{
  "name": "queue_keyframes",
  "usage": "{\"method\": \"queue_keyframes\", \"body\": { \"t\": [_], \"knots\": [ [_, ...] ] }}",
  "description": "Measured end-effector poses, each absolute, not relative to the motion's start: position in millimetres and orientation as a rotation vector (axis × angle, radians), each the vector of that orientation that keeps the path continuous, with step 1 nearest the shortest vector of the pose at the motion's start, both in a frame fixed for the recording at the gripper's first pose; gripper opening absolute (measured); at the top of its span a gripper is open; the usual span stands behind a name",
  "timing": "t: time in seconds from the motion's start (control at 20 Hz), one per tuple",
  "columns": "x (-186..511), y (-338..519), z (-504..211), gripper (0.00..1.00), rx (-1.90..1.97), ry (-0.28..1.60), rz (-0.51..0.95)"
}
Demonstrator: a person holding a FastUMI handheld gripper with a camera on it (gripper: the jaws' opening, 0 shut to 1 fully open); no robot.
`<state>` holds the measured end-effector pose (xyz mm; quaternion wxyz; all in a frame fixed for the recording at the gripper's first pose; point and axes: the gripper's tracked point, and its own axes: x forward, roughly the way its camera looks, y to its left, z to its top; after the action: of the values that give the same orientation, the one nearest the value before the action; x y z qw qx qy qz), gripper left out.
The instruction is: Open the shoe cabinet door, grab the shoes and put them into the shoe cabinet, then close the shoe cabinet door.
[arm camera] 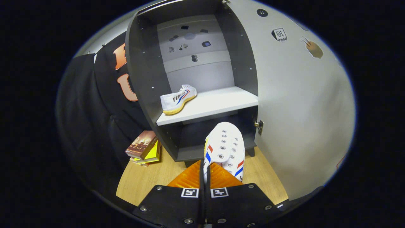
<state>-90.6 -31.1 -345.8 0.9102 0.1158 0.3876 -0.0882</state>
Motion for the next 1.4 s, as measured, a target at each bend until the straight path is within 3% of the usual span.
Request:
{"method": "queue_keyframes", "body": {
  "t": [0.7,1.4],
  "knots": [
    [39.7,-39.8,-307.1,0.00,0.134,0.707,-0.097],
    [158.5,-87.5,-362.7,0.00,0.044,0.738,-0.152]
  ]
}}
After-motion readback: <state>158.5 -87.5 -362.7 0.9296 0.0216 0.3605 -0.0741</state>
